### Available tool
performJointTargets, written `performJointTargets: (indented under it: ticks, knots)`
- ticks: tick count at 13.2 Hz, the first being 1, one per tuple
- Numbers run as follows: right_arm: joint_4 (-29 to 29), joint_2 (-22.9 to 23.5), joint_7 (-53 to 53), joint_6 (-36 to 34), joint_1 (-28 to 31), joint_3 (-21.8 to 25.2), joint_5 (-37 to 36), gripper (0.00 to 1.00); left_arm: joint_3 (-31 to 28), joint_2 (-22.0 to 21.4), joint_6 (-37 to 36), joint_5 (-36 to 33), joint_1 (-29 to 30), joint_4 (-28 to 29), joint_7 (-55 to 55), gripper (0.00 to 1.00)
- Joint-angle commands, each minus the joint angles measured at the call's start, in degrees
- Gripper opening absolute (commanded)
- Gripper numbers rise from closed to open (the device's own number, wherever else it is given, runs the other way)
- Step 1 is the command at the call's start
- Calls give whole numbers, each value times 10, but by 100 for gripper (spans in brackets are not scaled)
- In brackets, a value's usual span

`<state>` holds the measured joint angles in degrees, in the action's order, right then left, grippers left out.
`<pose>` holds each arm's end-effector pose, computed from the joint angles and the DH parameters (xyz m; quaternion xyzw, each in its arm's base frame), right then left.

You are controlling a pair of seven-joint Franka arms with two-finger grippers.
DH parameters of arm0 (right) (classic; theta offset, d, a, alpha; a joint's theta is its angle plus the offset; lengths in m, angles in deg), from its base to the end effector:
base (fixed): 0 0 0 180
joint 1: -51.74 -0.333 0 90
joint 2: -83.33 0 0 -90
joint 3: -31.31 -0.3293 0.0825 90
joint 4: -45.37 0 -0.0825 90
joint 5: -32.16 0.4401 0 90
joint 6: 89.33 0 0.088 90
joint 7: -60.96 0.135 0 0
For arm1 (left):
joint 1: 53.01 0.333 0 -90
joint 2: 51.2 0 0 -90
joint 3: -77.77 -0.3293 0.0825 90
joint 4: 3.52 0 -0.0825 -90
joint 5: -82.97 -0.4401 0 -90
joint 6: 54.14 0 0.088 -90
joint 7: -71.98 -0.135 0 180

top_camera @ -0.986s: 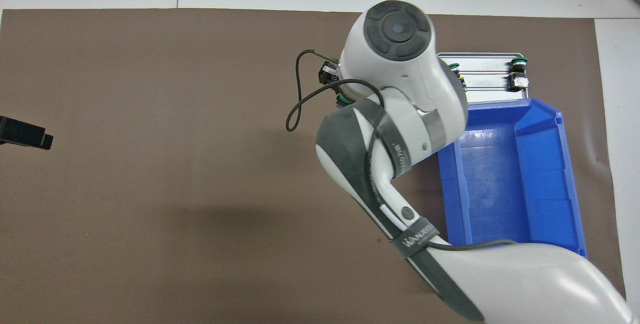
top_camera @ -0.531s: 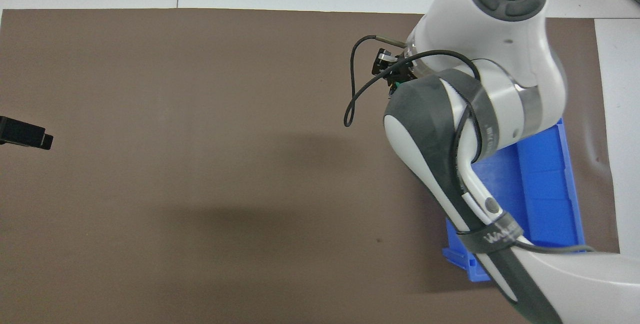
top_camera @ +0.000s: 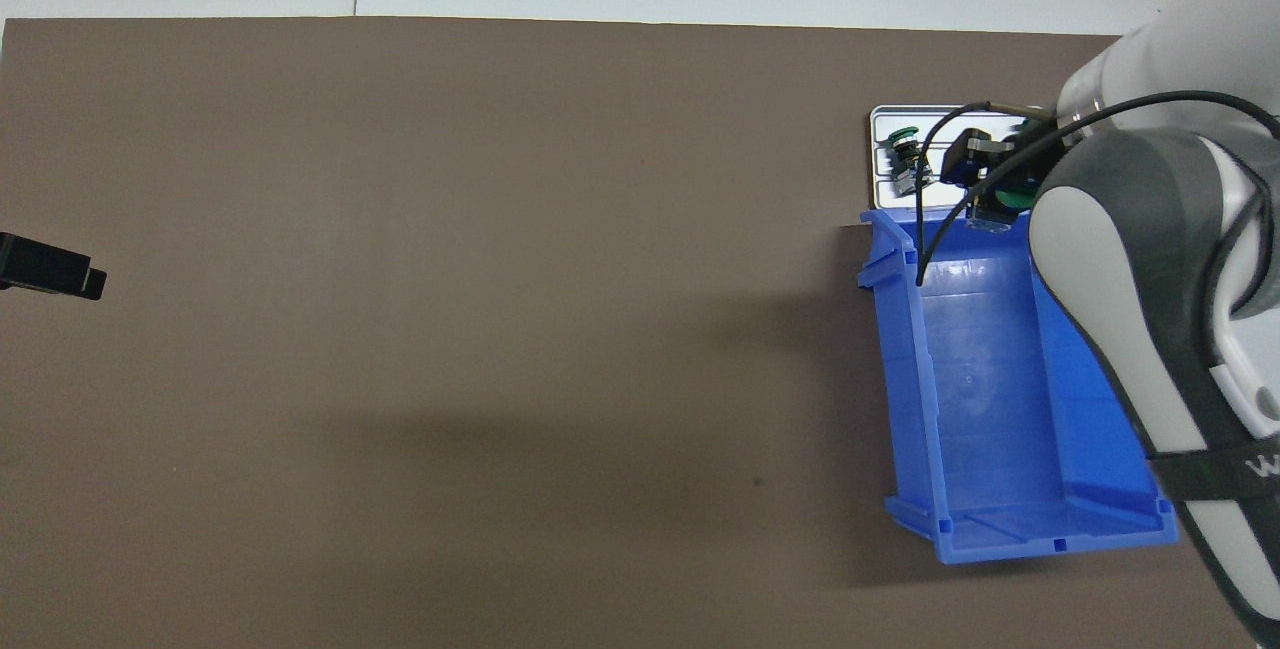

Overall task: Place and press button with both arms
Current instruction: 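Lift the button with the right gripper and carry it over the bin, then lower the button into the blue bin and open the right gripper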

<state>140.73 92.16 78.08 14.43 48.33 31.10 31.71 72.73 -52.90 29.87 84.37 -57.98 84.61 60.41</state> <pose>0.6647 0.0411 0.4822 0.9932 -0.1166 -0.0031 0.0041 0.5891 -0.0020 0.6357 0.9945 -0.1012 -0.0197 0.0156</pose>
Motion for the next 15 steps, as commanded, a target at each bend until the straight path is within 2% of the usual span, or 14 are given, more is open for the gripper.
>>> performJointTargets:
  ticks: [1,3,5,8,15]
  knots:
    - [142,-68,-51,104,28,-8,14,36,4,-17,-1,5,7,18,-1,100]
    - [194,-86,-80,146,45,-8,14,36,4,-16,-1,5,7,18,-1,100]
    - [232,-89,-106,188,62,-8,18,36,4,-17,-1,5,7,18,-1,100]
    - [291,-81,-114,288,66,-8,21,36,4,-17,-1,5,7,18,-1,100]
    - [331,-26,-113,414,66,-9,21,36,4,-16,-1,5,7,18,-1,100]
